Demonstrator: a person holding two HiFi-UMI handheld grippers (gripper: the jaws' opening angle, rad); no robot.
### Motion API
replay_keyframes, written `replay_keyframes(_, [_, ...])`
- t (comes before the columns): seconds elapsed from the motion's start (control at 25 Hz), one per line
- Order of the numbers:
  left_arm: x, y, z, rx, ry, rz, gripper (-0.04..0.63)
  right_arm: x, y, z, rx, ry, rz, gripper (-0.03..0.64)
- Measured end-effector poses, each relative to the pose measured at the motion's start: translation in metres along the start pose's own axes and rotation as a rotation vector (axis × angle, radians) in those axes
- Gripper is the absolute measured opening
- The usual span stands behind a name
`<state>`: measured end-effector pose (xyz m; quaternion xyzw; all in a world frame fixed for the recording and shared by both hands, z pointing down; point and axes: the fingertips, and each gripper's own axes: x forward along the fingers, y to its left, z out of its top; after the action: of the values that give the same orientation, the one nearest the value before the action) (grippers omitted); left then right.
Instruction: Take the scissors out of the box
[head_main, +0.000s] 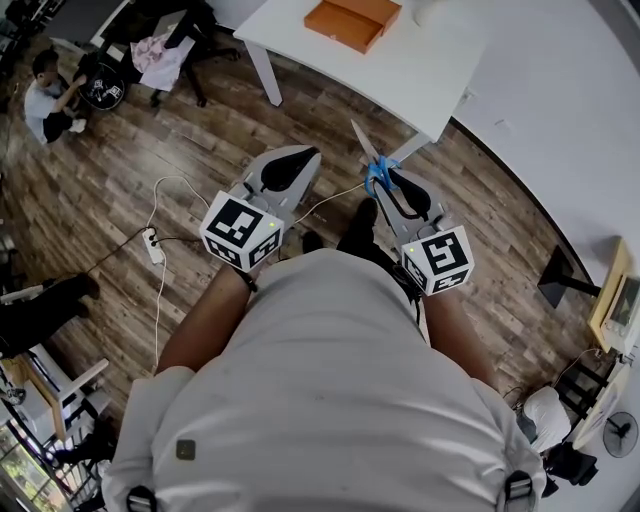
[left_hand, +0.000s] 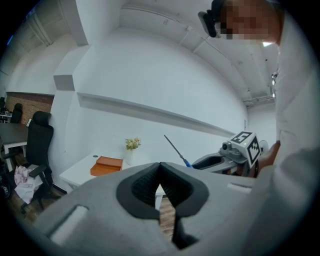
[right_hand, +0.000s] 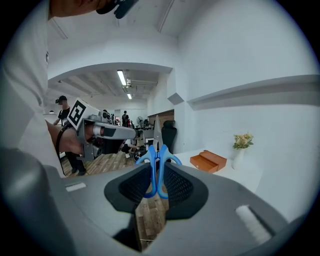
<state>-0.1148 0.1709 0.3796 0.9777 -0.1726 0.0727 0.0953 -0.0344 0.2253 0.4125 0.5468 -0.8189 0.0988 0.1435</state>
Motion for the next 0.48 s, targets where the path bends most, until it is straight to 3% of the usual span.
replay_keyframes(0.48, [0.004,-0.011,-0.002,-0.007,-0.007,-0.043,0.005,-0.008,-0.002,0.002,0.002,-0.006,-0.03,0.101])
